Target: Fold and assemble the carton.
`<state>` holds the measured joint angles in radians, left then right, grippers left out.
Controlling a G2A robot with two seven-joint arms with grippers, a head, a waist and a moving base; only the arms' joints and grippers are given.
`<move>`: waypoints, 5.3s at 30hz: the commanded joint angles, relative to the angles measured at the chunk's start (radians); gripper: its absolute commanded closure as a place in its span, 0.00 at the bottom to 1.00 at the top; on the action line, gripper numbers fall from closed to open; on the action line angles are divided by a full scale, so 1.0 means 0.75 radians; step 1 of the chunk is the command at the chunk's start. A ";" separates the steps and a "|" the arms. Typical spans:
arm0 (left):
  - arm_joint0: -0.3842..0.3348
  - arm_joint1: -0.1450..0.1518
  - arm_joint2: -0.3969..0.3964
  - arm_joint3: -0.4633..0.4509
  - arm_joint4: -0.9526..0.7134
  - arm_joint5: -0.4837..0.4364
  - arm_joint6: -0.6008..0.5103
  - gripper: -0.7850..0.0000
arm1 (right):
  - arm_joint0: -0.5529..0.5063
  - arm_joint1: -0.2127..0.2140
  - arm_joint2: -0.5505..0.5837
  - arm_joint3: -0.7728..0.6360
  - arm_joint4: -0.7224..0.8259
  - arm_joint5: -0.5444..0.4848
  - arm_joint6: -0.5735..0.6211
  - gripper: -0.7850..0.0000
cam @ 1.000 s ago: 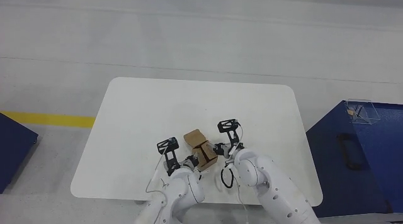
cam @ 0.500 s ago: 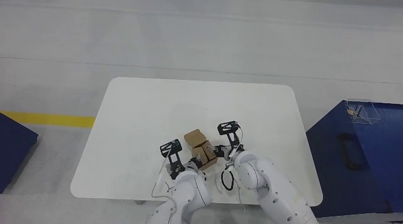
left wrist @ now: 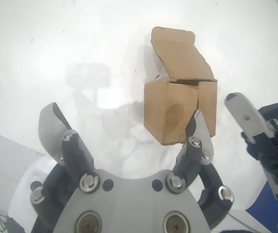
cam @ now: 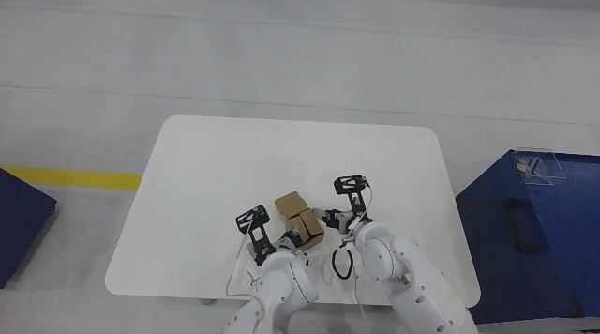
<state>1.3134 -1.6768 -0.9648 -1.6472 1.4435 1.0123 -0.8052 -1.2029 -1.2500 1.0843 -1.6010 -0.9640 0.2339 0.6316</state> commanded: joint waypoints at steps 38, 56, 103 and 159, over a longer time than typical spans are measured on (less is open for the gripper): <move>-0.220 0.037 -0.673 0.403 -1.203 -0.955 0.133 0.11 | -0.044 0.009 0.163 -0.053 0.125 0.055 0.005 0.00; -0.335 0.072 -0.674 0.711 -1.408 -1.103 0.076 0.51 | -0.044 0.009 0.163 -0.053 0.125 0.055 0.005 0.00; 0.044 0.060 -0.566 0.482 -2.097 -1.549 0.581 1.00 | -0.050 0.020 0.254 -0.127 0.176 -0.050 0.067 0.00; -0.295 0.109 -0.587 1.104 -2.408 -2.049 0.337 0.00 | -0.011 0.034 0.229 0.022 0.070 -0.188 0.228 0.00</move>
<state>1.0926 -1.5965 -1.4041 -0.8186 -0.3524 -0.5134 -0.5253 -1.2116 -1.2246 1.2553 -1.5890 -0.9113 0.0942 0.7999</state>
